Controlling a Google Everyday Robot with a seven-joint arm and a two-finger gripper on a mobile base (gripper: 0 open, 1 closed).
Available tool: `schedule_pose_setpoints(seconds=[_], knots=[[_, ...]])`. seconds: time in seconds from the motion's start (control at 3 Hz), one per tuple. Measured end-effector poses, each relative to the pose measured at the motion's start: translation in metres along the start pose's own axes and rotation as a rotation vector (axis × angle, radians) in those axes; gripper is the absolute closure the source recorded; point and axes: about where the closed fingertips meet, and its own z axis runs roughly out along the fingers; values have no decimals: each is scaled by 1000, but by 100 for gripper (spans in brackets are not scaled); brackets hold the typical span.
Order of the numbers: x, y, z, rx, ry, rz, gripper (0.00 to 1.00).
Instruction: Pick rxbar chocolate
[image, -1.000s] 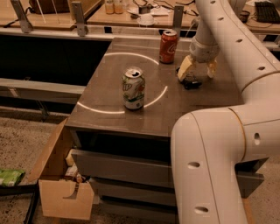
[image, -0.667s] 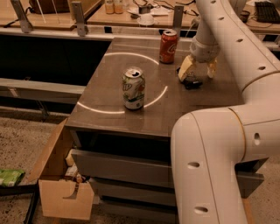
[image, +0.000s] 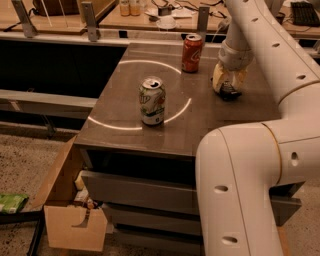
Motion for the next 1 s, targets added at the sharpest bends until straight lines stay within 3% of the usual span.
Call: schedule_pose_setpoints(seconds=[1.0], knots=[[2,0,-5,1,-1,4,85]])
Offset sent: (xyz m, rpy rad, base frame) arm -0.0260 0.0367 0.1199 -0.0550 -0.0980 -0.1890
